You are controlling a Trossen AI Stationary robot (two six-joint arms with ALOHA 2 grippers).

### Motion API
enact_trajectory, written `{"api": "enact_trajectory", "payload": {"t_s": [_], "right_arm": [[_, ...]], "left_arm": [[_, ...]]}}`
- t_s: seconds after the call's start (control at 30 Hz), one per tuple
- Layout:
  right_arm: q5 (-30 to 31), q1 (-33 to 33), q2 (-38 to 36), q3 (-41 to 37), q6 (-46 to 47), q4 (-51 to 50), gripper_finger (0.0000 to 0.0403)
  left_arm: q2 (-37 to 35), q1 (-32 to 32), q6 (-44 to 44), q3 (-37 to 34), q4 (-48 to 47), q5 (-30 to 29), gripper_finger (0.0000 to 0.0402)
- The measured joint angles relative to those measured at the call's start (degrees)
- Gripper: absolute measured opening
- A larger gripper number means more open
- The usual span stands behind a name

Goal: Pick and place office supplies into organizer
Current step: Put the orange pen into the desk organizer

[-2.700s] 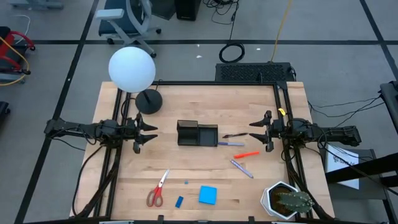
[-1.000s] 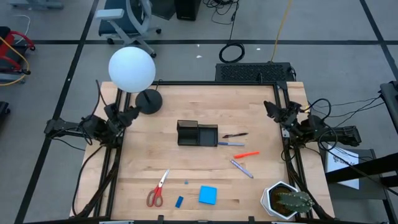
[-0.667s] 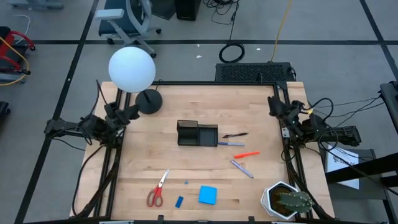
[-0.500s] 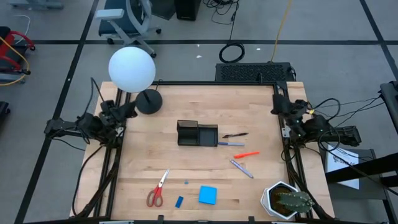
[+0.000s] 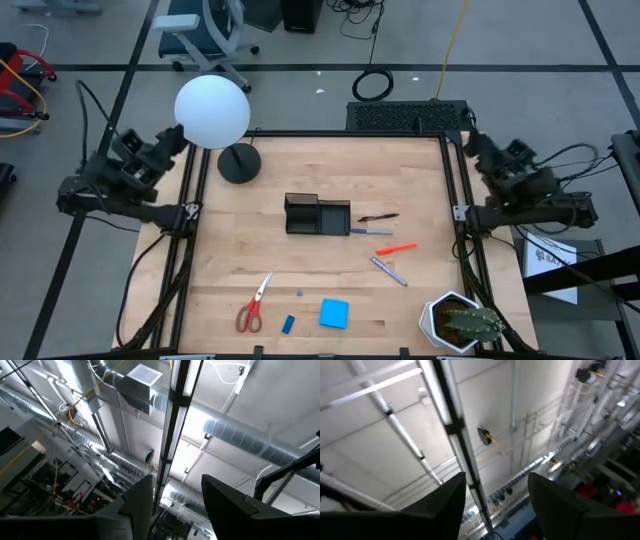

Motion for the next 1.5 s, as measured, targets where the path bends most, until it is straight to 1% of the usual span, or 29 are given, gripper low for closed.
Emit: {"api": "enact_trajectory", "payload": {"t_s": [0.1, 0.17, 0.37, 0.5, 0.6, 0.83, 0.93, 1.0, 1.13, 1.2, 1.33, 1.4, 1.5], "right_arm": [[-4.0, 0.0, 6.0, 8.8, -4.8, -5.2, 0.0208], [-5.1, 0.0, 9.3, 15.7, -7.4, -12.5, 0.0208], [-4.8, 0.0, 18.5, 37.4, -9.6, -45.2, 0.0208], [-4.9, 0.0, 25.3, 49.8, -9.6, -60.3, 0.0208], [-4.9, 0.0, 29.8, 57.5, -9.5, -70.0, 0.0208], [-5.1, 0.0, 40.4, 72.3, -7.0, -93.3, 0.0208], [-5.8, 0.0, 44.7, 76.4, -7.0, -102.0, 0.0208], [-7.6, -0.4, 47.2, 78.6, -7.0, -106.6, 0.0208], [-13.4, -1.5, 51.4, 81.1, -6.6, -116.3, 0.0208], [-15.5, -1.6, 53.1, 81.1, -6.5, -121.1, 0.0208], [-15.7, -1.4, 55.9, 79.7, -10.3, -129.6, 0.0208], [-16.3, -1.3, 57.0, 78.4, -11.8, -132.4, 0.0208], [-19.5, -1.3, 58.2, 75.8, -14.5, -134.7, 0.0208]], "left_arm": [[4.9, 0.0, 0.1, 7.7, -4.7, 0.7, 0.0173], [7.8, 0.0, 1.2, 12.5, -8.4, 0.8, 0.0173], [14.3, 0.0, 1.9, 25.2, -21.7, 0.8, 0.0173], [18.1, 0.0, 1.8, 32.5, -32.0, -0.1, 0.0173], [20.7, 0.0, 1.7, 36.4, -36.1, -1.3, 0.0173], [24.8, 0.0, 0.2, 41.3, -37.8, -1.6, 0.0173], [25.6, 0.0, 0.5, 41.8, -38.1, -1.6, 0.0173], [25.8, 0.0, 0.5, 41.8, -38.1, -1.6, 0.0173], [25.7, 0.0, 0.0, 41.9, -38.9, -2.6, 0.0173], [25.6, 0.0, -0.2, 41.9, -39.3, -2.7, 0.0173], [25.6, 0.0, -0.4, 41.9, -39.3, -2.7, 0.0173], [25.6, 0.0, -0.4, 41.9, -39.3, -2.6, 0.0173], [25.7, 0.0, -0.6, 41.9, -39.3, -2.6, 0.0172]]}}
